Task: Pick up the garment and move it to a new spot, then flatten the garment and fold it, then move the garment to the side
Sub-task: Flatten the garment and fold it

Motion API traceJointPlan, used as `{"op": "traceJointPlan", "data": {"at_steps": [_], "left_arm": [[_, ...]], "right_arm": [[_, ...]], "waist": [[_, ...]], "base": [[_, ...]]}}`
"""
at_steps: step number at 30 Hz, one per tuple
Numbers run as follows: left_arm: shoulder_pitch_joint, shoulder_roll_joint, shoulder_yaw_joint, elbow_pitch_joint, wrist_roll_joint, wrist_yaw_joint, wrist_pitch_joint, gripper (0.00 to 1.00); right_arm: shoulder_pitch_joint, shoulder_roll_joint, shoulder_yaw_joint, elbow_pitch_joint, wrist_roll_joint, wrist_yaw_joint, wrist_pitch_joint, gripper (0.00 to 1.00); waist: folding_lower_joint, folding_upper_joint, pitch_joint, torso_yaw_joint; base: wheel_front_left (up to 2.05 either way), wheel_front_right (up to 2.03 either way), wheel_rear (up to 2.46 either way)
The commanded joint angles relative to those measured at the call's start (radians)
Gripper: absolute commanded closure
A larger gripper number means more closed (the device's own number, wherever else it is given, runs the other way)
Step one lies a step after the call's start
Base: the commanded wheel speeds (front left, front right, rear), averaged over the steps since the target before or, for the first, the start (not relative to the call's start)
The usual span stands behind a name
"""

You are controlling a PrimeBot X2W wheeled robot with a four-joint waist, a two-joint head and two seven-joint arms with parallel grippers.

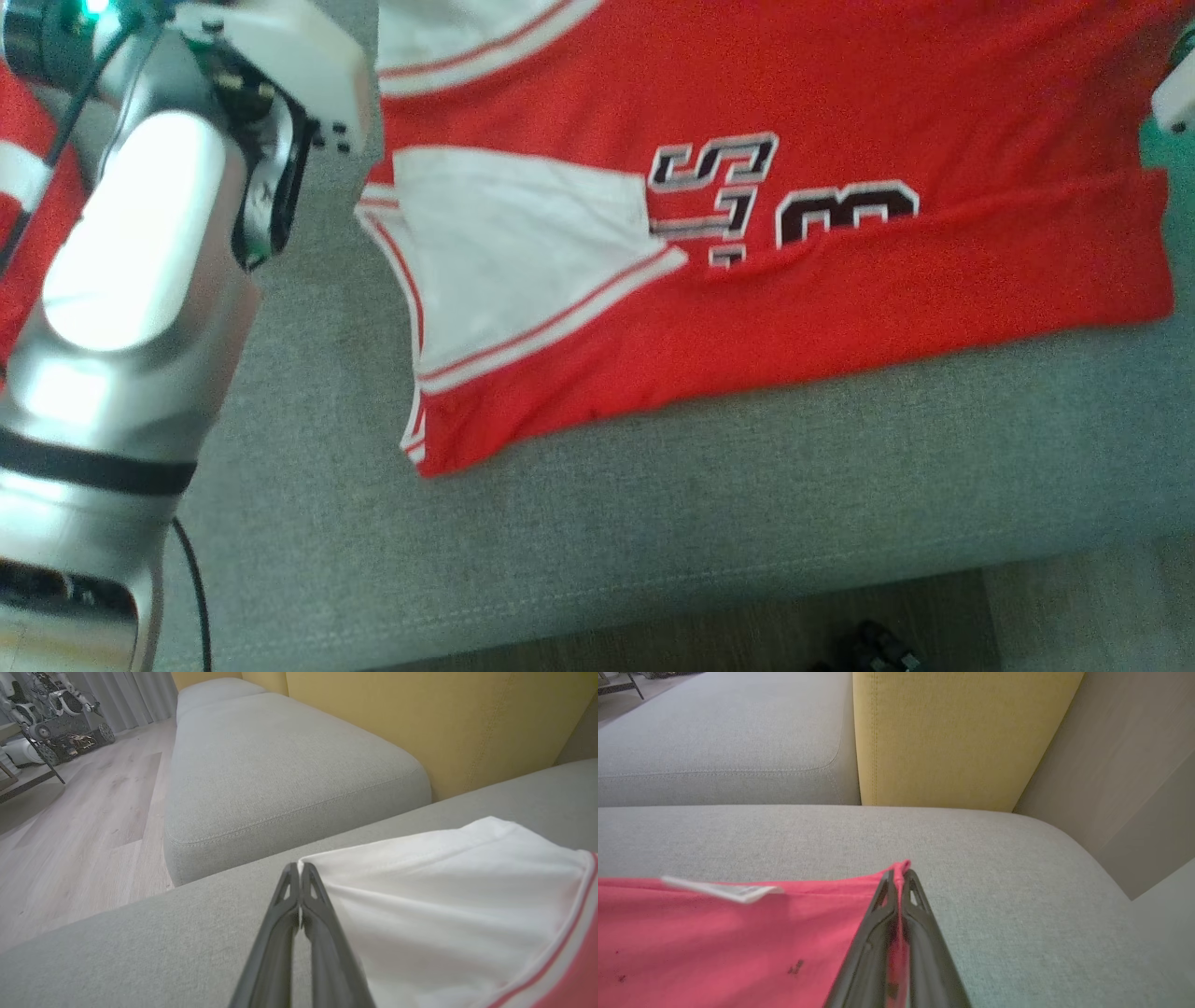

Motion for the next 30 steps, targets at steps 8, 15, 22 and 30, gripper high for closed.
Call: {"op": "traceJointPlan", "data": {"at_steps": [8,15,22,30], "left_arm": [[-0.051,0.01,0.017,0.077,-0.009,-0.025,-0.073,1.0],[0.055,0.066,-0.012,-0.006,-0.014,-0.051,-0.056,1.0],[0.202,0.151,-0.027,-0.195,-0.022,-0.037,0.019,1.0],[0.413,0.259,-0.084,-0.447,-0.043,-0.035,0.173,1.0]], "right_arm": [[0.02,0.02,0.041,0.018,-0.007,-0.001,-0.052,1.0],[0.102,-0.014,0.085,-0.042,0.034,-0.001,-0.059,1.0],[0.182,-0.069,0.141,-0.107,0.092,-0.001,-0.025,1.0],[0.263,-0.149,0.234,-0.184,0.151,-0.001,0.066,1.0]], "waist": [[0.0,0.0,-0.028,-0.007],[0.0,0.0,-0.079,-0.009],[0.0,0.0,-0.126,0.002],[0.0,0.0,-0.176,0.015]], "base": [[0.0,0.0,0.0],[0.0,0.0,0.0],[0.0,0.0,0.0],[0.0,0.0,0.0]]}}
